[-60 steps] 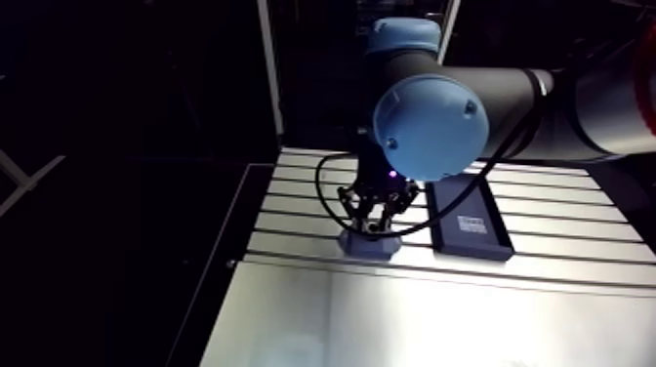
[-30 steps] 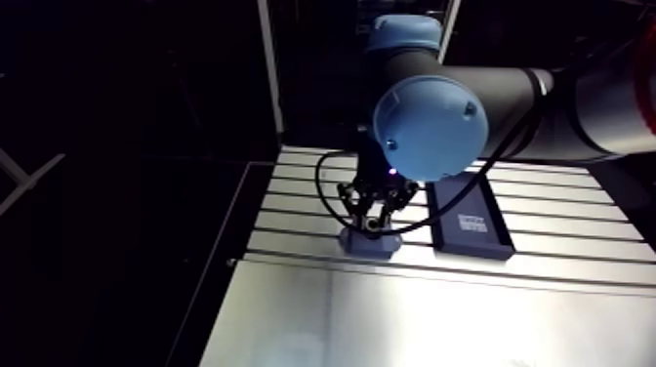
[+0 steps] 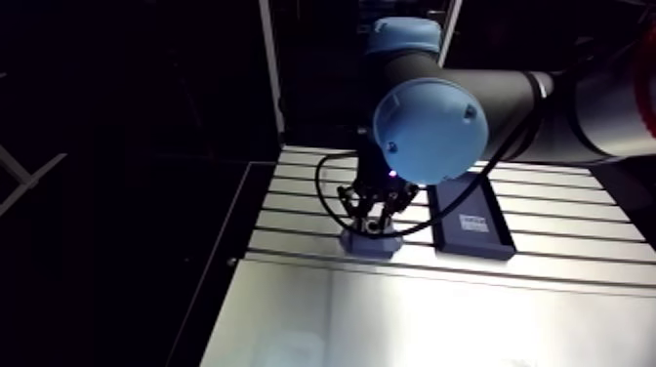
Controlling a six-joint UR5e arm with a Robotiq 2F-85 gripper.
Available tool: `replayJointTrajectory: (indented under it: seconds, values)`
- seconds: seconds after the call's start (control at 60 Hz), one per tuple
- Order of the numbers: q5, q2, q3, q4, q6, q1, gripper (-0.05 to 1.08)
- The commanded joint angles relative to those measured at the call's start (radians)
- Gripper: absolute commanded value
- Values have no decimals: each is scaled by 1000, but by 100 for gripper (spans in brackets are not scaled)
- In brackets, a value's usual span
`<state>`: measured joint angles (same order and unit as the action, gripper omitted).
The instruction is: Pick up the bearing and press it into the housing until flush.
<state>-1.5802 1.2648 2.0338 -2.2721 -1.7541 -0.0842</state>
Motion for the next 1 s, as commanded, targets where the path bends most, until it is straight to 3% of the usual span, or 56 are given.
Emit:
replayJointTrajectory:
  seconds: [0.017,1.0]
  values:
    - [-1,1,3,1,-1,0,61]
    - [-7,1,7,-1,-6,4,61]
